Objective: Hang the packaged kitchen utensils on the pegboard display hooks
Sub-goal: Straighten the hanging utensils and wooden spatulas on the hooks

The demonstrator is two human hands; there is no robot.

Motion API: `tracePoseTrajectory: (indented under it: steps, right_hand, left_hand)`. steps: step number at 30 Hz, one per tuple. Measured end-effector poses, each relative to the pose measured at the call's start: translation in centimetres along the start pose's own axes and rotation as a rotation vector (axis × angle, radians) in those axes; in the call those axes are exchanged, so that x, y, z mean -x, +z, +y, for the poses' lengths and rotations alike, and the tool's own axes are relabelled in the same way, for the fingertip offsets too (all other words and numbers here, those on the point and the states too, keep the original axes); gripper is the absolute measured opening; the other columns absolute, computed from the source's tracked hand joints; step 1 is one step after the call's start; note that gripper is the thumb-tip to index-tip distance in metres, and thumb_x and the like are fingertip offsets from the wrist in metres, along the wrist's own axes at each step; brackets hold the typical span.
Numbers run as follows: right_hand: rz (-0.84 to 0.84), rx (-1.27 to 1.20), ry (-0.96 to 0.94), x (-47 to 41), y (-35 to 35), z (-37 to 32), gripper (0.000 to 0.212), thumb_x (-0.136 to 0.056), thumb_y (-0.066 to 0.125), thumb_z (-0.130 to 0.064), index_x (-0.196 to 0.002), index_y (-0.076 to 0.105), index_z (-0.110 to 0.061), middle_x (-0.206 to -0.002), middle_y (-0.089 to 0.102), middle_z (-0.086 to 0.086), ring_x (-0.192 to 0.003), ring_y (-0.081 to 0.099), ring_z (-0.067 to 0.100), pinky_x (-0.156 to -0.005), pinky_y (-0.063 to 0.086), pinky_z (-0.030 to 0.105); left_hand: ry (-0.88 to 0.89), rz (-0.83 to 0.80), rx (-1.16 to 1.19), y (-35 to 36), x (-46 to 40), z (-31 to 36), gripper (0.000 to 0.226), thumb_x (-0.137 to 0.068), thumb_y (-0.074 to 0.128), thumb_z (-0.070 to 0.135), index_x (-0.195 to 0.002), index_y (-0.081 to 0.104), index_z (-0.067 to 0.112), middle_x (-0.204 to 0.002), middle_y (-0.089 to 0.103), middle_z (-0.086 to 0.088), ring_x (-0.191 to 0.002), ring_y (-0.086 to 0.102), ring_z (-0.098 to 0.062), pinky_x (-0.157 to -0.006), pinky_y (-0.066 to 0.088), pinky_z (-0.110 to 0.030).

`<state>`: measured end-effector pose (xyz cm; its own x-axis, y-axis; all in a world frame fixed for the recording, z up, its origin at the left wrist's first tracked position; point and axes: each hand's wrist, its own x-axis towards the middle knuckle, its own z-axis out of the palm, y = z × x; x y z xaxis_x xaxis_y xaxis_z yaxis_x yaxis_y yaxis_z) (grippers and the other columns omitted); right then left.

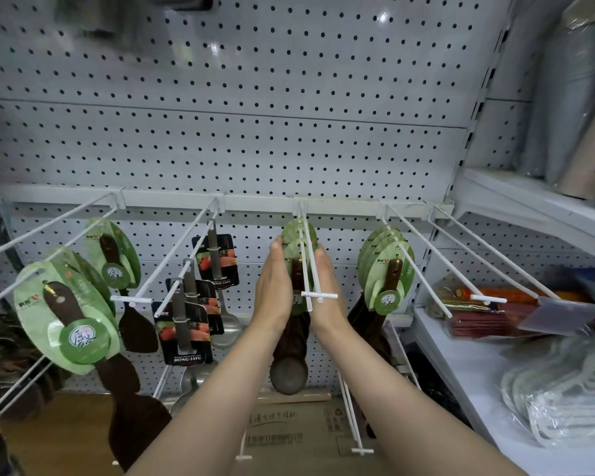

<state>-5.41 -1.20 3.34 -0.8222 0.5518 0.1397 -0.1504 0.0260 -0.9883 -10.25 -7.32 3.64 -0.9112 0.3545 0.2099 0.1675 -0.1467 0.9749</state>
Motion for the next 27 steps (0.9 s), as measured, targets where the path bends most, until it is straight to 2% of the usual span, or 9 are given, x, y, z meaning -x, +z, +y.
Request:
tracePoseTrajectory:
  steps: [2, 4, 5, 9, 11, 16, 20, 23, 27]
  right_hand:
    - [-0.029, 0.149, 0.091, 0.1, -0.6, -0.5, 0.066, -0.101, 0.040, -0.054, -0.150, 0.045, -0.010, -0.151, 0.050, 0.005, -0.141, 0.045, 0.018, -0.116, 0.035, 0.034]
    - [-0.087, 0.183, 0.220, -0.4, -2.3, 0.9, 0.047, -0.109, 0.035, -0.022, -0.142, 0.047, 0.010, -0.145, 0.051, 0.026, -0.136, 0.047, 0.038, -0.111, 0.038, 0.041]
    - [-0.083, 0.251, 0.261, -0.6, -2.4, 0.8, 0.045, -0.109, 0.035, -0.018, -0.141, 0.047, 0.012, -0.144, 0.050, 0.029, -0.135, 0.047, 0.041, -0.110, 0.038, 0.042]
    - [-0.009, 0.064, 0.020, -0.3, -0.6, -0.1, 0.067, -0.094, 0.036, -0.063, -0.148, 0.050, -0.026, -0.148, 0.055, -0.004, -0.139, 0.048, 0.012, -0.116, 0.035, 0.035]
    - [-0.006, -0.042, -0.024, -0.3, -0.4, 0.0, 0.063, -0.092, 0.034, -0.068, -0.142, 0.054, -0.035, -0.142, 0.059, -0.010, -0.134, 0.051, 0.008, -0.118, 0.035, 0.039]
    - [-0.046, -0.071, -0.049, -0.4, -0.5, 0.9, 0.069, -0.091, 0.035, -0.080, -0.143, 0.053, -0.038, -0.147, 0.056, -0.007, -0.140, 0.047, 0.013, -0.120, 0.033, 0.049]
    - [-0.005, -0.005, -0.008, -0.5, -0.5, 1.6, 0.083, -0.082, 0.031, -0.092, -0.149, 0.043, -0.045, -0.154, 0.046, -0.017, -0.144, 0.038, 0.004, -0.123, 0.026, 0.045]
    - [0.003, -0.019, 0.021, -0.4, -0.5, 1.8, 0.098, -0.071, 0.034, -0.099, -0.153, 0.037, -0.045, -0.158, 0.040, -0.018, -0.147, 0.033, 0.002, -0.125, 0.023, 0.044]
    - [0.000, -0.013, -0.005, 0.3, -0.2, 1.1, 0.097, -0.076, 0.032, -0.092, -0.157, 0.031, -0.039, -0.162, 0.031, -0.017, -0.150, 0.026, 0.002, -0.127, 0.017, 0.041]
  left_hand:
    - [-0.014, -0.003, -0.017, -0.1, -0.5, 0.1, 0.063, -0.088, 0.017, 0.085, -0.135, 0.050, 0.058, -0.141, 0.058, 0.016, -0.135, 0.049, -0.006, -0.118, 0.035, -0.044]
    - [-0.034, -0.009, -0.031, -0.1, -0.8, 0.1, 0.067, -0.085, 0.016, 0.087, -0.137, 0.048, 0.058, -0.142, 0.057, 0.015, -0.135, 0.049, -0.008, -0.118, 0.035, -0.045]
    - [-0.040, -0.011, -0.036, -0.2, -0.9, 0.1, 0.067, -0.085, 0.016, 0.087, -0.136, 0.048, 0.058, -0.142, 0.057, 0.015, -0.136, 0.049, -0.008, -0.117, 0.035, -0.045]
    - [0.004, -0.023, -0.027, -0.2, -0.4, -0.3, 0.067, -0.087, 0.016, 0.087, -0.140, 0.045, 0.057, -0.144, 0.055, 0.015, -0.137, 0.047, -0.008, -0.118, 0.034, -0.046]
    - [0.014, -0.009, -0.006, -0.2, 0.0, -0.4, 0.066, -0.088, 0.017, 0.086, -0.139, 0.047, 0.057, -0.141, 0.058, 0.015, -0.135, 0.051, -0.009, -0.116, 0.036, -0.046]
    - [0.013, 0.015, 0.030, -0.1, 1.1, -0.1, 0.065, -0.088, 0.019, 0.086, -0.137, 0.049, 0.056, -0.139, 0.059, 0.018, -0.133, 0.052, -0.006, -0.116, 0.037, -0.044]
    - [-0.018, 0.047, 0.067, 0.0, 1.5, -0.6, 0.096, -0.073, 0.024, 0.098, -0.154, 0.028, 0.046, -0.161, 0.033, 0.017, -0.148, 0.028, -0.003, -0.124, 0.022, -0.045]
    - [0.005, 0.051, 0.069, 0.2, 2.0, -0.9, 0.089, -0.075, 0.021, 0.097, -0.153, 0.022, 0.054, -0.163, 0.022, 0.022, -0.150, 0.019, -0.001, -0.125, 0.017, -0.046]
    - [0.018, 0.023, 0.068, 0.6, 1.8, -0.8, 0.084, -0.077, 0.019, 0.096, -0.152, 0.021, 0.057, -0.163, 0.020, 0.024, -0.151, 0.016, 0.001, -0.126, 0.014, -0.045]
